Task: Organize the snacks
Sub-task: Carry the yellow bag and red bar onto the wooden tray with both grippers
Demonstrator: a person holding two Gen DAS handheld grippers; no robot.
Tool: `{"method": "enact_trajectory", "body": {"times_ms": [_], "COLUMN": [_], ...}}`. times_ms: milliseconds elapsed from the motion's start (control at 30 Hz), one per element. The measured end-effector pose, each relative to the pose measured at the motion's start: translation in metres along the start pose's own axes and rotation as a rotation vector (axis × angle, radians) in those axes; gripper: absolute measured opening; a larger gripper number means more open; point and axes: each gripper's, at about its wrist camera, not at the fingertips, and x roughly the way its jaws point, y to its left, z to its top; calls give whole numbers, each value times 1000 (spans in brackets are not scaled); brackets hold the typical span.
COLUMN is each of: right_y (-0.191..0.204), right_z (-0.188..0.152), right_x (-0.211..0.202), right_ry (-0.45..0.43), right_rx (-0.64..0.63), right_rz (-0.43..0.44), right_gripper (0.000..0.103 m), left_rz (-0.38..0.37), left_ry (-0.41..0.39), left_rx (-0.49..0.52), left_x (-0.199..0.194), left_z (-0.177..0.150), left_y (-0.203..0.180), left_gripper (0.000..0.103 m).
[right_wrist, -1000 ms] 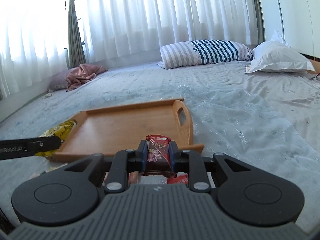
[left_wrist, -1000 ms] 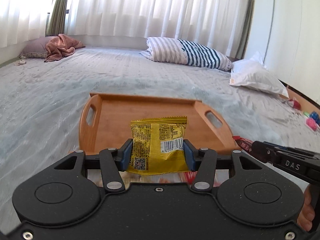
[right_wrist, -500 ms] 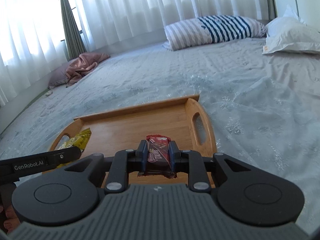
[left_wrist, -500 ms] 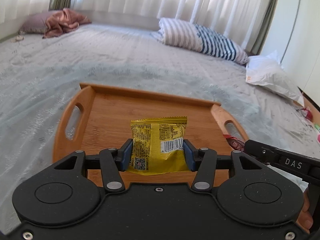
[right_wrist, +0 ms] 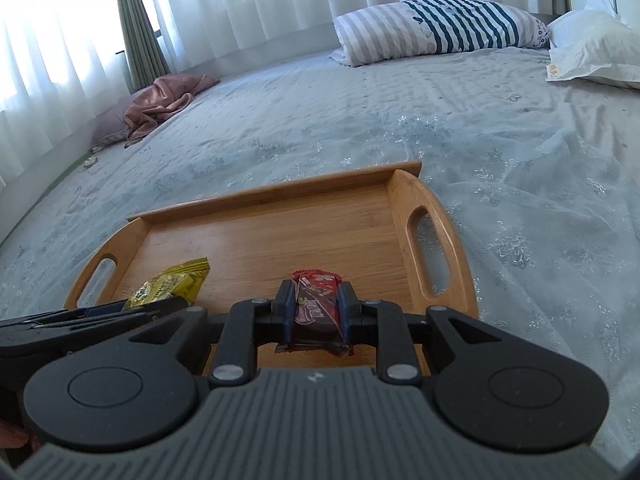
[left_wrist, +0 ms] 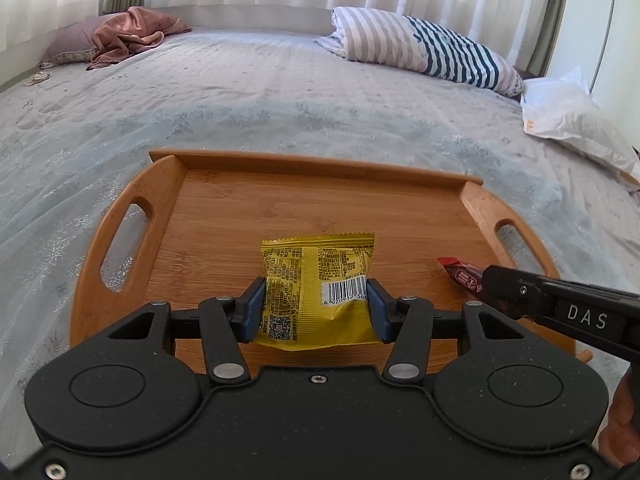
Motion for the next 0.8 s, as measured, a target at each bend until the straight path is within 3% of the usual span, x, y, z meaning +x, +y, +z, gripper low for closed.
{"method": "enact_trajectory", "body": {"times_ms": [800], "right_y": [1], "right_z": [-9], "right_x": [16], "right_ry": [23], "right_rx": [-9], "right_rz": [4], "right_gripper": [26], "left_rz": [30], "left_ry": [-7], "left_rx": [53], "left_x": [15], "left_z": [-6], "left_y": [-9], "left_gripper": [50]}}
